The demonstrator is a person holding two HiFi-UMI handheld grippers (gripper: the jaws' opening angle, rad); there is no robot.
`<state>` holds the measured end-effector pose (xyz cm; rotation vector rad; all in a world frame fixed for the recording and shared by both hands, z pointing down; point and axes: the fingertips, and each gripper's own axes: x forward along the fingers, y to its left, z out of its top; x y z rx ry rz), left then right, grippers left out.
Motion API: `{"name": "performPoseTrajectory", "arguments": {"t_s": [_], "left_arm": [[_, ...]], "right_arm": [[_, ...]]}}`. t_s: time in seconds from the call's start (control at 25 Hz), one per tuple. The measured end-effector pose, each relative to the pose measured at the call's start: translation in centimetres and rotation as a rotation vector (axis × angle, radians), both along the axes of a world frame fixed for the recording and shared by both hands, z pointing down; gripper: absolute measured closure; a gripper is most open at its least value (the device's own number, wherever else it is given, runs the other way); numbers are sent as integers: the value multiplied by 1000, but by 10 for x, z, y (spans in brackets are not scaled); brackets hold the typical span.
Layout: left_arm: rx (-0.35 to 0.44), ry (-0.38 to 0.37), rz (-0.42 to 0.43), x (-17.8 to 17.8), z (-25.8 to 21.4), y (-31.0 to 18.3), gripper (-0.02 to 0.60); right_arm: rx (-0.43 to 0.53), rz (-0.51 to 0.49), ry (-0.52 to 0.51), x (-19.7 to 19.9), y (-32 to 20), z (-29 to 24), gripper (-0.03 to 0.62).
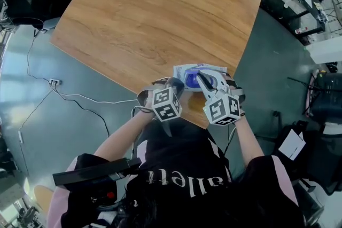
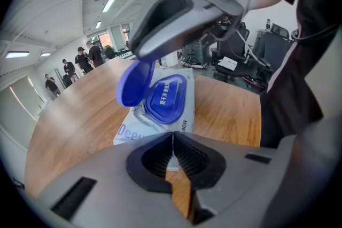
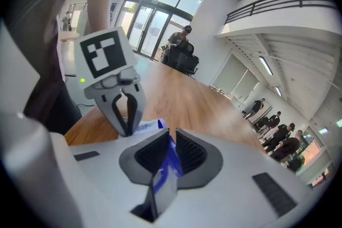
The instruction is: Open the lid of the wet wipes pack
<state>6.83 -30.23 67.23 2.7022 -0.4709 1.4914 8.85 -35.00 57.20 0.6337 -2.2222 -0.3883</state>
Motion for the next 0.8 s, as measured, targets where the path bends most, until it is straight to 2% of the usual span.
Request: {"name": "performPoseTrajectory", "arguments": {"t_s": [0.12,0.32,0.64,0.8], "left_arm": [[-5,9,-4,-1,-1,0,570],[-11,28,-19,0,0,0,570],[-33,77,-71,-2,-2,3,570],[-46,100,-88,-3,-1,0,569]], "right_arm": [[3,20,6,-4,-32,-3,549],[-54,89,5,1,-75,13,549],[-172,148,66,5,-87,56,548],[-174,207,-5,7,-84,40,546]]}}
